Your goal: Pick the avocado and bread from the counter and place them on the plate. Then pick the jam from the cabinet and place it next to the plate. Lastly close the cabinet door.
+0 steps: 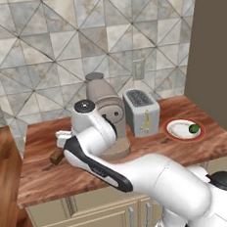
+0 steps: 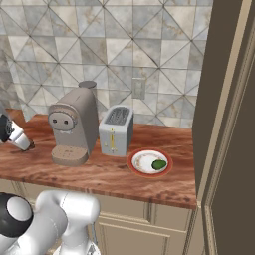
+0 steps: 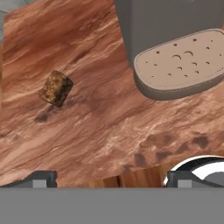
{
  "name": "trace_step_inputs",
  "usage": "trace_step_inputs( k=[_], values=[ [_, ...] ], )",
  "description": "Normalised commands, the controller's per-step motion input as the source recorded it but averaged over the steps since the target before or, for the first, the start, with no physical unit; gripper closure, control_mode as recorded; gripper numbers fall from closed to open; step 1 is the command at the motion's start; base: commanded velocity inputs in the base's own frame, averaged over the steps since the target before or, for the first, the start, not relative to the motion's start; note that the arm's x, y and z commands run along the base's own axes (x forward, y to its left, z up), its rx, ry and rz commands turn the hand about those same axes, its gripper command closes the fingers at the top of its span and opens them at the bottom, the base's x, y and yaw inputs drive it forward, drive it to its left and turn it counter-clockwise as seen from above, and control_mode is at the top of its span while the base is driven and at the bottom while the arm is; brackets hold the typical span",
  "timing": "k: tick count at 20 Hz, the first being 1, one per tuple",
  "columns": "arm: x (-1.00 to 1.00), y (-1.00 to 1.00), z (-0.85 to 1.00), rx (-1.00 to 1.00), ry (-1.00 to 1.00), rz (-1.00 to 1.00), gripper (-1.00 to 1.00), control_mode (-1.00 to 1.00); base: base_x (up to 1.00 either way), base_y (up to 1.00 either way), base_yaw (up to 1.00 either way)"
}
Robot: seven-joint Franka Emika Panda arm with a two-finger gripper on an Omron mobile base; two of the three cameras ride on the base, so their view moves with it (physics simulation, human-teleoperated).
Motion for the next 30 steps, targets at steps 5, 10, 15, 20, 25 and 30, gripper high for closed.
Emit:
trace_step_inputs(
  k=[5,10,15,20,25,30],
  values=[
    [0.25,0.2,-0.21,0.0,0.05,0.0,-1.0,-1.0,0.0,0.0,0.0],
    [0.25,0.19,-0.21,0.0,0.05,0.0,-1.0,-1.0,0.0,0.0,0.0],
    [0.23,0.18,-0.17,0.0,0.03,0.0,-1.0,-1.0,0.0,0.0,0.0],
    [0.21,0.18,-0.12,0.0,0.01,0.0,-1.0,-1.0,0.0,0.0,0.0],
    [0.19,0.16,-0.11,0.0,0.0,0.0,-1.0,-1.0,0.0,0.0,0.0],
    [0.12,0.07,-0.15,0.0,0.0,0.0,-1.0,-1.0,0.0,0.0,0.0]
  ],
)
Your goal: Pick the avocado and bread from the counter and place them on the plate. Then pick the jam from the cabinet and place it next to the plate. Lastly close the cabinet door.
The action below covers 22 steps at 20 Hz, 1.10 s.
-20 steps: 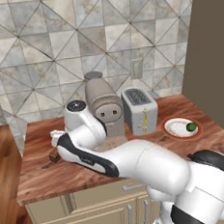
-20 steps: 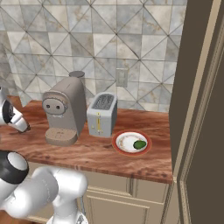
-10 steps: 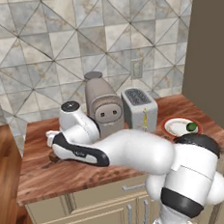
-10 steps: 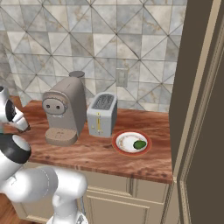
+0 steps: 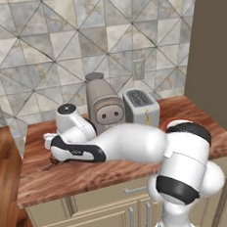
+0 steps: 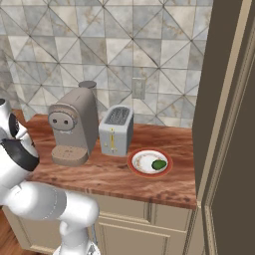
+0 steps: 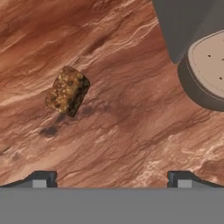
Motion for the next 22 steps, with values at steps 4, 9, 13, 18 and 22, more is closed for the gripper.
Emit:
trace_step_inputs(
  k=[4,9,13,18,22],
  values=[
    [0.1,0.01,-0.14,0.0,0.0,-0.02,-1.0,-1.0,0.0,0.0,0.0],
    [0.17,0.0,-0.12,0.0,0.0,-0.05,-1.0,-1.0,0.0,0.0,0.0],
    [0.22,0.01,-0.11,0.0,0.0,-0.06,-1.0,-1.0,0.0,0.0,0.0],
    [0.23,0.14,-0.11,0.0,0.01,-0.07,-1.0,-1.0,0.0,0.0,0.0],
    [0.24,0.28,-0.1,0.0,0.04,-0.07,-1.0,-1.0,0.0,0.0,0.0]
  ],
)
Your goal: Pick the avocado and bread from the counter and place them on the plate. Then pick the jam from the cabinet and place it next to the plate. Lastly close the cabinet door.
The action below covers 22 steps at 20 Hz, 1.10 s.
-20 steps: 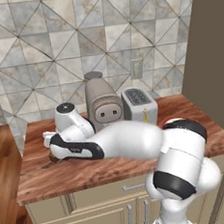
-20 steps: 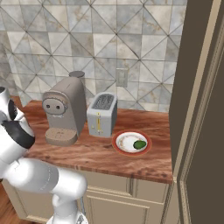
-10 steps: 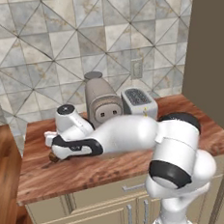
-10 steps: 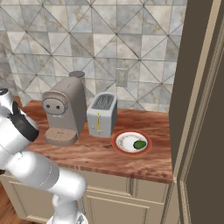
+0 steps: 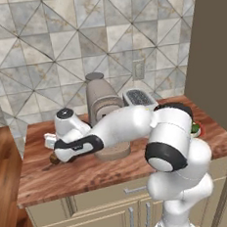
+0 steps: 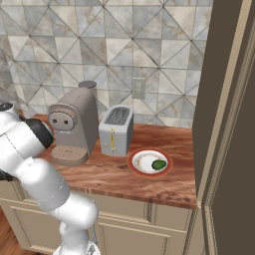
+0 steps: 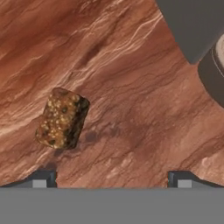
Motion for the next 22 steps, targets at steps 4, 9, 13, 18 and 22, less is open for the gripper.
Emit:
trace_step_inputs(
  k=[4,9,13,18,22],
  values=[
    [0.27,0.33,-0.1,0.0,0.05,-0.06,-1.0,-1.0,0.0,0.0,0.0],
    [0.24,0.23,-0.1,0.0,0.04,-0.02,-1.0,-1.0,0.0,0.0,0.0],
    [0.21,0.18,-0.12,-0.03,0.01,0.0,-1.0,-1.0,0.0,0.0,0.0],
    [0.16,0.16,-0.09,-0.06,0.0,0.0,-1.0,-1.0,0.0,0.0,0.0],
    [0.19,0.11,-0.03,-0.05,0.0,0.0,-1.0,-1.0,0.0,0.0,0.0]
  ],
)
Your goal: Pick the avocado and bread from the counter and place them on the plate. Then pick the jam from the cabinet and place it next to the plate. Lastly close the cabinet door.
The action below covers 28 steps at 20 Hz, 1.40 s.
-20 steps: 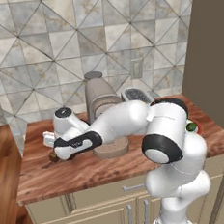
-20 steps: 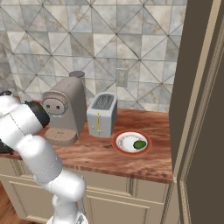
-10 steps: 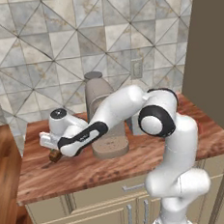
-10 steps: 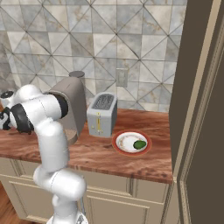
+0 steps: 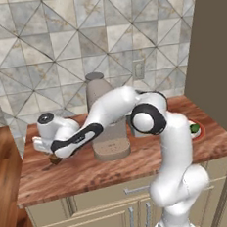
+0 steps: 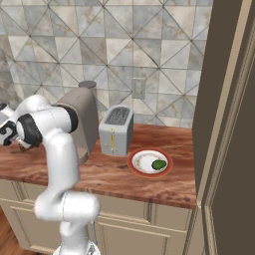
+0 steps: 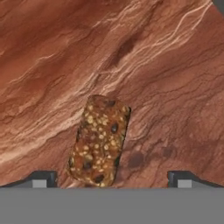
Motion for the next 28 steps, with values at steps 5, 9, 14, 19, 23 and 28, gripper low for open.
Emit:
trace_step_inputs(
  k=[5,9,14,19,23,28],
  values=[
    [0.26,0.0,-0.05,0.0,0.0,-0.01,-1.0,-1.0,0.0,0.0,0.0],
    [0.09,-0.05,-0.16,0.0,0.0,-0.01,-1.0,-1.0,0.0,0.0,0.0],
    [0.0,-0.14,-0.31,0.01,0.0,-0.03,-1.0,-1.0,0.0,0.0,0.0],
    [0.0,-0.17,-0.23,0.04,0.0,-0.04,-1.0,-1.0,0.0,0.0,0.0],
    [0.01,-0.15,-0.14,0.05,0.0,-0.04,-1.0,-1.0,0.0,0.0,0.0],
    [0.02,-0.02,-0.09,0.03,0.0,-0.04,-1.0,-1.0,0.0,0.0,0.0]
  ],
)
